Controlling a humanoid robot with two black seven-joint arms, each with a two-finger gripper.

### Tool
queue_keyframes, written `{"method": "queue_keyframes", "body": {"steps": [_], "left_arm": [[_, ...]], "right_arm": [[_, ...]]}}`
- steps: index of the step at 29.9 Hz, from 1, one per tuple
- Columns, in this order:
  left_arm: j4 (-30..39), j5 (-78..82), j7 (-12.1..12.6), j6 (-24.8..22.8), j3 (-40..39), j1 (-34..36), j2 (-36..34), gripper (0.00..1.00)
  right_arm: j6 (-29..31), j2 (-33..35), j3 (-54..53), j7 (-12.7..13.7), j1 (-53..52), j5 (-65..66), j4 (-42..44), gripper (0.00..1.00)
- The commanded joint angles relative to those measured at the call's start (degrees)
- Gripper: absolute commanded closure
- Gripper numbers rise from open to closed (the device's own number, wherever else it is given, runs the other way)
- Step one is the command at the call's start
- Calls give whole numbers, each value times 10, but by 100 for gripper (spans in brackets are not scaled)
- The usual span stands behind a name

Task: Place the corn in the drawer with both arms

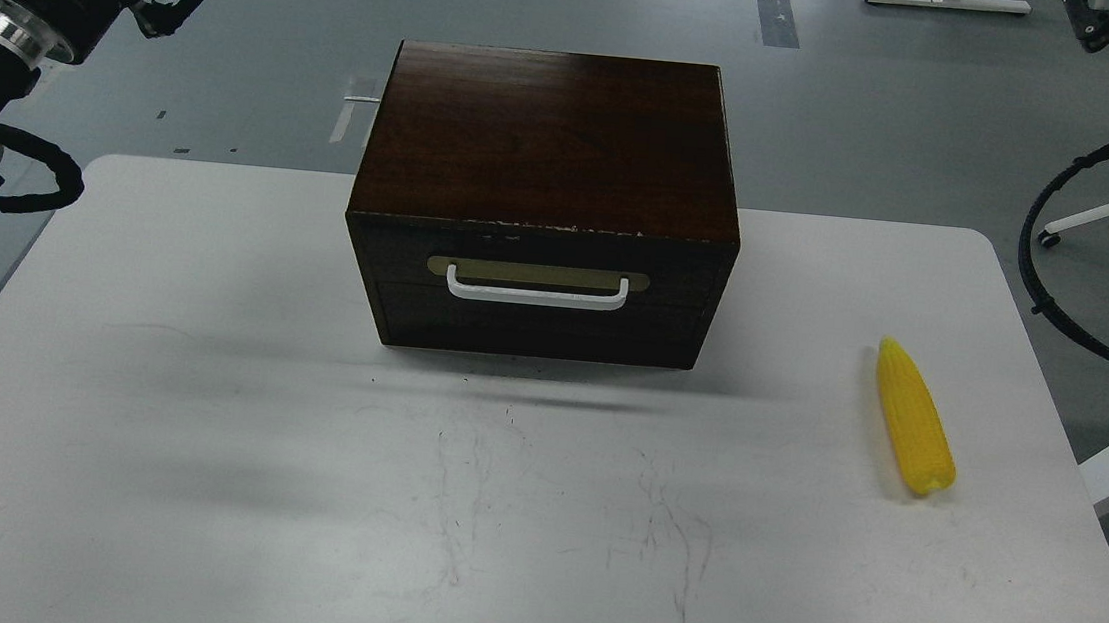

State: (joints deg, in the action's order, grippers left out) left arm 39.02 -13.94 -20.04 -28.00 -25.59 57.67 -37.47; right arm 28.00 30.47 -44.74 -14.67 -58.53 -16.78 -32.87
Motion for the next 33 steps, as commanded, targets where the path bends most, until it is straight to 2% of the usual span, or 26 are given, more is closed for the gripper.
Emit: {"method": "queue_keyframes", "body": {"steps": [1,4,10,13,15,17,19,21,24,29,33], "left_arm": [[-6,-2,-1,0,-2,2,2,2],[-6,0,-4,0,-3,2,3,2],[5,7,7,0,6,-1,-1,2],[25,15,22,0,7,-1,-14,2],[52,40,38,0,14,0,-46,3],[114,127,47,0,25,12,-94,6],[162,224,45,0,22,34,-125,9],[187,286,44,0,19,55,-136,10],[235,422,40,0,19,93,-139,10],[308,595,21,0,19,160,-130,9],[380,734,21,0,27,178,-85,10]], "right_arm": [[0,2,-3,-1,0,0,0,0],[0,2,-4,-1,3,0,1,0],[0,3,-2,-1,6,0,0,0],[0,4,-3,-1,6,0,0,0],[0,9,-3,-1,5,0,0,0],[0,20,-2,-1,7,0,0,0],[0,23,-3,-1,10,0,1,0],[0,23,-3,-1,16,0,0,0],[0,23,-3,-2,18,0,1,0],[0,24,-4,-4,18,0,1,0],[0,29,-4,-4,18,0,1,0]]}}
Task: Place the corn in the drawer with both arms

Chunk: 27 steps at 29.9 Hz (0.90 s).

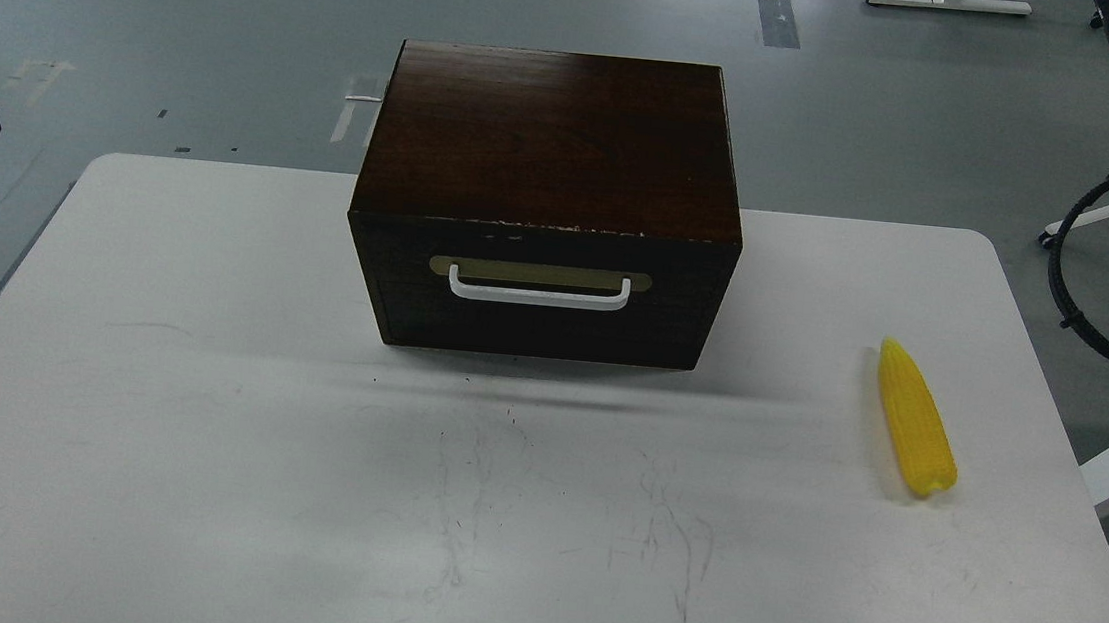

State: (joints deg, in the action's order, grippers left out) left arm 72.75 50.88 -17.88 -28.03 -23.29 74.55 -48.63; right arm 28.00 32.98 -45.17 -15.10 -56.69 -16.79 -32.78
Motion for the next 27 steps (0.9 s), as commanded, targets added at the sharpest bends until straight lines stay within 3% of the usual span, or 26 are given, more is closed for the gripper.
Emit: {"method": "queue_keyframes", "body": {"steps": [1,6,10,12,18,27], "left_arm": [[70,143,-1,0,4,9,40,10],[100,366,-3,0,18,4,82,10],[104,517,-32,0,70,16,121,10],[112,562,-33,0,94,23,142,10],[114,605,-30,0,182,50,198,10],[98,686,-31,0,238,44,223,10]], "right_arm": [[0,4,0,0,0,0,0,0],[0,5,0,0,3,0,0,0],[0,5,-2,-1,3,0,0,0],[0,5,-2,-3,3,0,0,0],[0,15,-3,-6,3,0,0,0],[0,32,-2,-6,43,-2,-2,0]]}}
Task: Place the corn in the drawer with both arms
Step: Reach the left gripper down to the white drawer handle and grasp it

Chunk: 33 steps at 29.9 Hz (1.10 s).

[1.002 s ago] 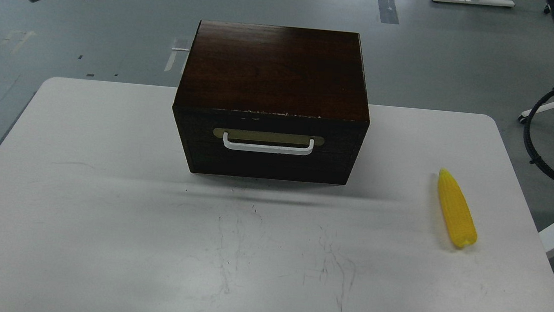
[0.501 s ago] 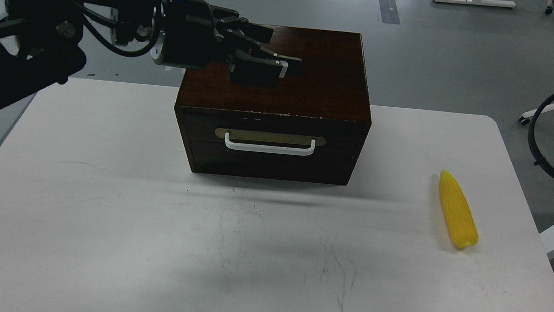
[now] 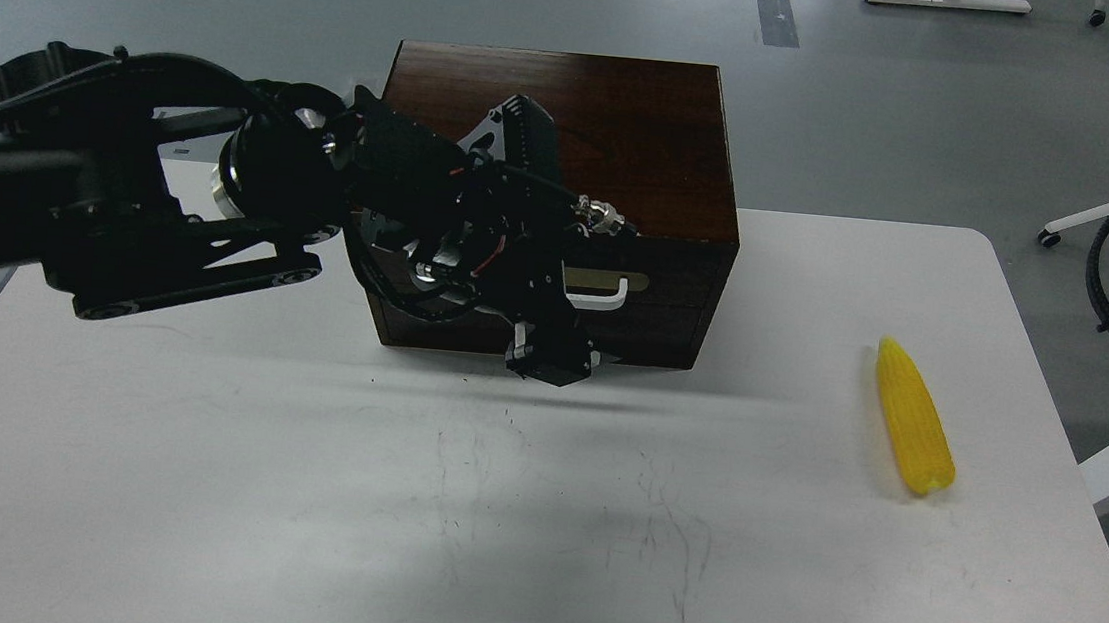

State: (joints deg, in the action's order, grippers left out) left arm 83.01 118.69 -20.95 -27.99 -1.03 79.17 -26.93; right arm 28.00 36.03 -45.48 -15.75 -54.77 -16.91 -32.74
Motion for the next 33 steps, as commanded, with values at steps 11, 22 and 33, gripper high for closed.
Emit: {"method": "queue_keyframes", "body": {"steps": [11,22,33], "left_arm": [[-17,7,-3,0,21,-9,0,10],[-63,7,-3,0,22,-30,4,9],[-70,7,-8,0,55,-31,-1,9]], "right_arm": [[0,-10,7,-1,69,0,-2,0],[0,-11,1,-3,65,0,-3,0],[0,-10,-1,-3,65,0,-2,0]]}}
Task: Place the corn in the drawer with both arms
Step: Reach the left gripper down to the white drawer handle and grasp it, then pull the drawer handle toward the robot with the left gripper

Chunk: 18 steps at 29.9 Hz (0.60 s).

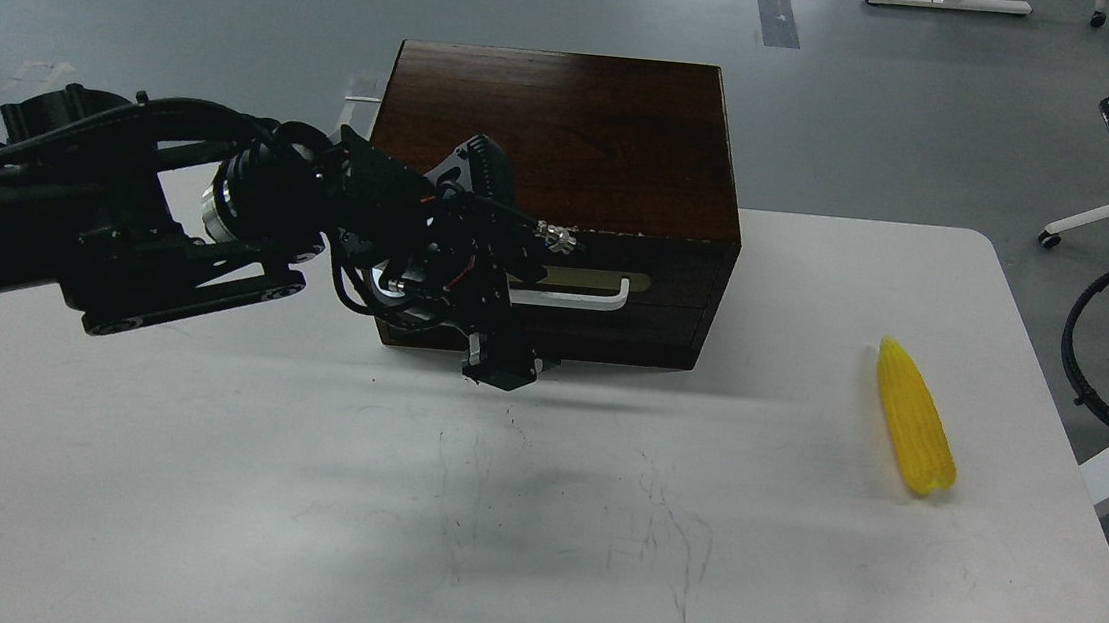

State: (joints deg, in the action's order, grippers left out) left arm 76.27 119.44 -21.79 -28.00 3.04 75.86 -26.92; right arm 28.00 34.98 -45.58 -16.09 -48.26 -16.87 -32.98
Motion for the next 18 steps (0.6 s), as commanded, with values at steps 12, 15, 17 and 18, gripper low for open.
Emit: {"method": "queue_keyframes", "body": {"steps": [12,15,17,18], "left_arm": [[3,1,-2,0,14,0,1,9],[3,1,-2,0,19,2,1,9],[4,1,-2,0,20,2,2,10],[5,1,-2,0,20,2,2,10]], "right_arm": [[0,1,0,0,-1,0,1,0],[0,3,-1,-1,-1,0,1,0],[0,4,-1,-4,-1,0,2,0],[0,5,-1,-5,-1,0,2,0]]}}
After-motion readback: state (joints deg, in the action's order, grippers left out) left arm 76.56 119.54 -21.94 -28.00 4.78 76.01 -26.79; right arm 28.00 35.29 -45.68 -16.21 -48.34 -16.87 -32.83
